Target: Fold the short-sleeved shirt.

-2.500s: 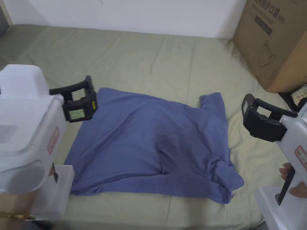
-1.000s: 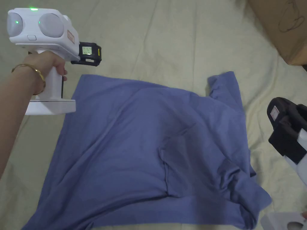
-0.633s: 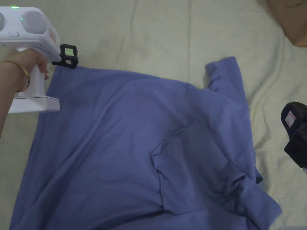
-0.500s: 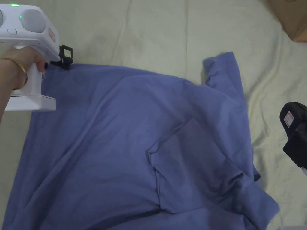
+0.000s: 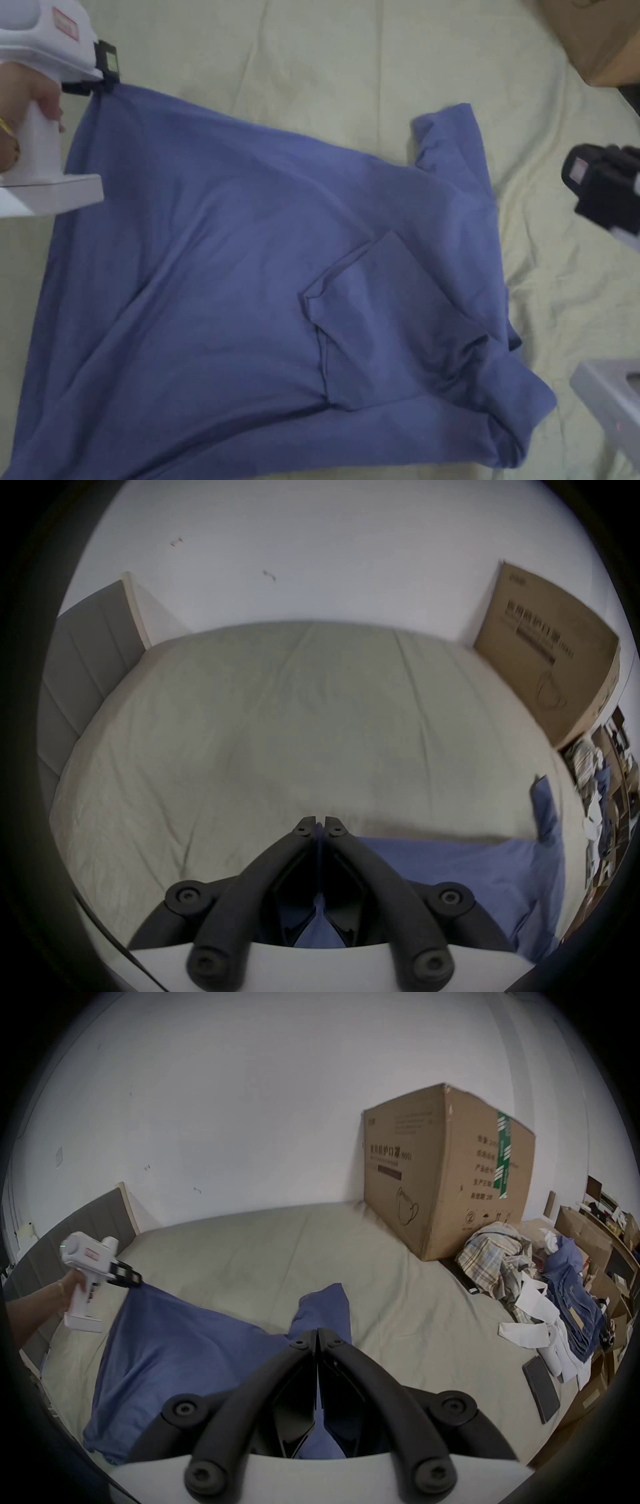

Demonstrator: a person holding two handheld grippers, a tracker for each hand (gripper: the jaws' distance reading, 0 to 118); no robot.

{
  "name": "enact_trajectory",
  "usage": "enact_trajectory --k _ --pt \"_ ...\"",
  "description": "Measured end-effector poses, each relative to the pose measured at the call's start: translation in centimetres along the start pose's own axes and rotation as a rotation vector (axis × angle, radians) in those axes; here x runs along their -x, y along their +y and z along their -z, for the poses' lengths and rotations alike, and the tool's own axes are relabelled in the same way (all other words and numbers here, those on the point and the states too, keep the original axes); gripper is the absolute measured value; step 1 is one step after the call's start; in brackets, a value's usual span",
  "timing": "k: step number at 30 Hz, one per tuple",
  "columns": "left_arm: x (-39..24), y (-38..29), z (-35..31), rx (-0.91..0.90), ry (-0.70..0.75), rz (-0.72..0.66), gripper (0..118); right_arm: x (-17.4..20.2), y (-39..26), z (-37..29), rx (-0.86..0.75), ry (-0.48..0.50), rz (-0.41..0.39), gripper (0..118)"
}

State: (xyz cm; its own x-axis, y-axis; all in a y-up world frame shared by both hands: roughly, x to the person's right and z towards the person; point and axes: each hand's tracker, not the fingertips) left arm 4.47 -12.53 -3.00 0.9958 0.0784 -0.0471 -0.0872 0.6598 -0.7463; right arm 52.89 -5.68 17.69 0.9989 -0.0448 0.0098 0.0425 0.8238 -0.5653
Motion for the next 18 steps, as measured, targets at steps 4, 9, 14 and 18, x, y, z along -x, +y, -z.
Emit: enact_trajectory --k 4,9,14,18 --pt "-0.5 0.0 -3.5 -0.021 0.006 0.020 0 -1.2 2.9 6.5 0.201 0.023 0.053 108" --pt "-0.4 -0.8 -3.6 -0.005 0.033 0.044 0 -1.4 2.9 14.6 0.449 -0.066 0.010 116" --pt "0.0 -1.3 -2.9 0.019 0.063 0.029 0 -2.3 0.1 19.5 0.593 -0.155 0.099 109" --pt "-0.2 -1.6 -2.5 0.026 0.069 0.022 0 -2.1 -1.6 21.5 0.612 -0.156 0.164 78"
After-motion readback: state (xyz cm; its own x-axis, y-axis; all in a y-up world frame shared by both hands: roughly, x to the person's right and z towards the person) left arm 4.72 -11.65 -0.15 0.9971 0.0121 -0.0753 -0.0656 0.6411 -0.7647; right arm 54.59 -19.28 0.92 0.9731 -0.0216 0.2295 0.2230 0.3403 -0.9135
